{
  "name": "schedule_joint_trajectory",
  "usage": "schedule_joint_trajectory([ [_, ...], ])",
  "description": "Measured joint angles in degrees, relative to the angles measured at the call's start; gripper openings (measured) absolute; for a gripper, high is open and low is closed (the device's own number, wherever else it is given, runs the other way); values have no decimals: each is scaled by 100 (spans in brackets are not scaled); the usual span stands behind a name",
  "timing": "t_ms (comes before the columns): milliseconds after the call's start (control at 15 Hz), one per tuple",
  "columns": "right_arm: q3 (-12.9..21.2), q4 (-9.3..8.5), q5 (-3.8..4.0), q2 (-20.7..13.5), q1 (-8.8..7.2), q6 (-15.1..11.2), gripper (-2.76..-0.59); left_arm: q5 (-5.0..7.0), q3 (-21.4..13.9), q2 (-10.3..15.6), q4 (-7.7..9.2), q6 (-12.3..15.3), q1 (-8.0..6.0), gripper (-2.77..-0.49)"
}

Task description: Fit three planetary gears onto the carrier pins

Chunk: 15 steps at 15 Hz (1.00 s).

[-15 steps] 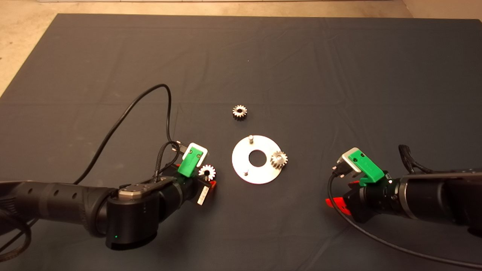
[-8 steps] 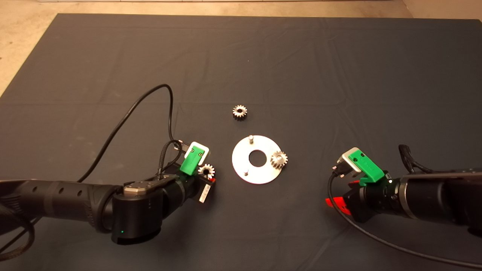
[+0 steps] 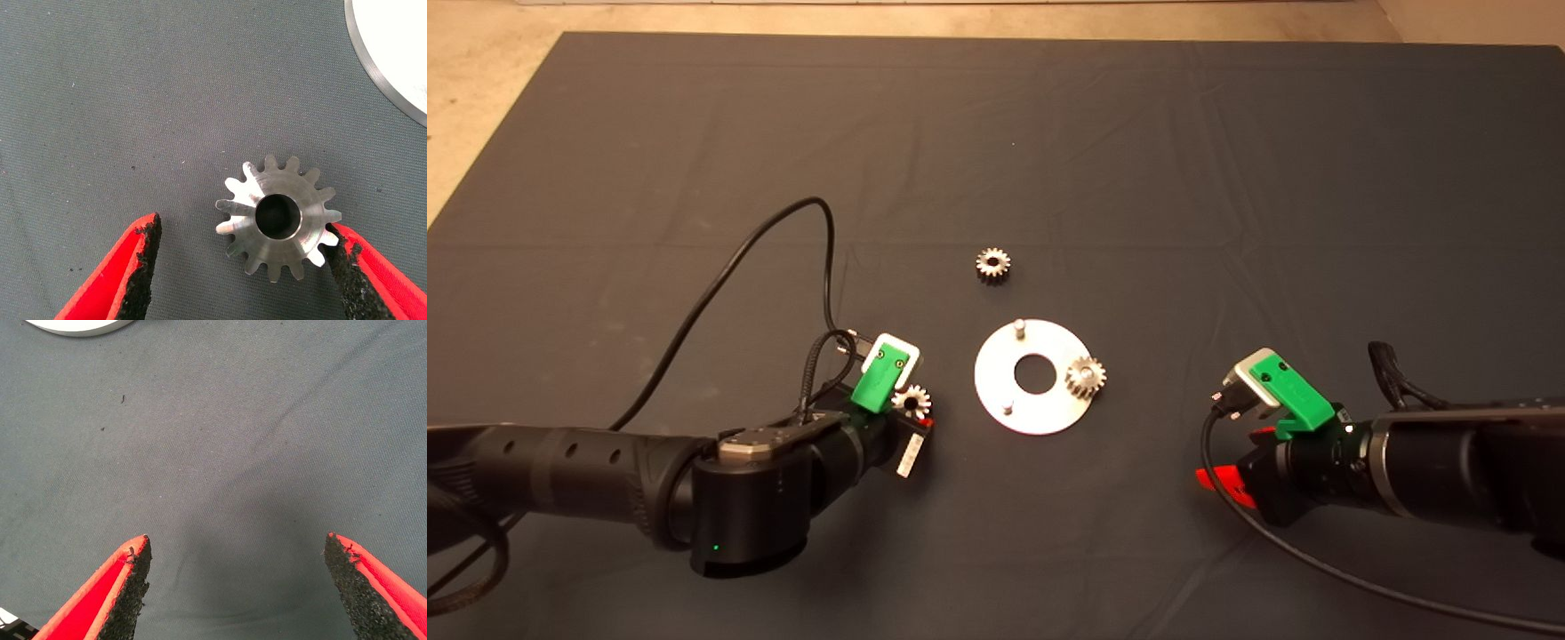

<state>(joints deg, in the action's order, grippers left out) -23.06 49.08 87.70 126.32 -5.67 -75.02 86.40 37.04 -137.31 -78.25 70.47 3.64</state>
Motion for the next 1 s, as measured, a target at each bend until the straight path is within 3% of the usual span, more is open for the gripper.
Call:
schedule_joint_trajectory([
  [133,0,0,-2,0,0,0,-144,-94,0,0,-22,4,0,-175],
  [867,0,0,-2,-49,1,0,-144,-142,1,-61,-68,11,2,-217],
  [1000,0,0,1,-100,2,0,-144,-135,1,-61,-140,11,79,-223],
])
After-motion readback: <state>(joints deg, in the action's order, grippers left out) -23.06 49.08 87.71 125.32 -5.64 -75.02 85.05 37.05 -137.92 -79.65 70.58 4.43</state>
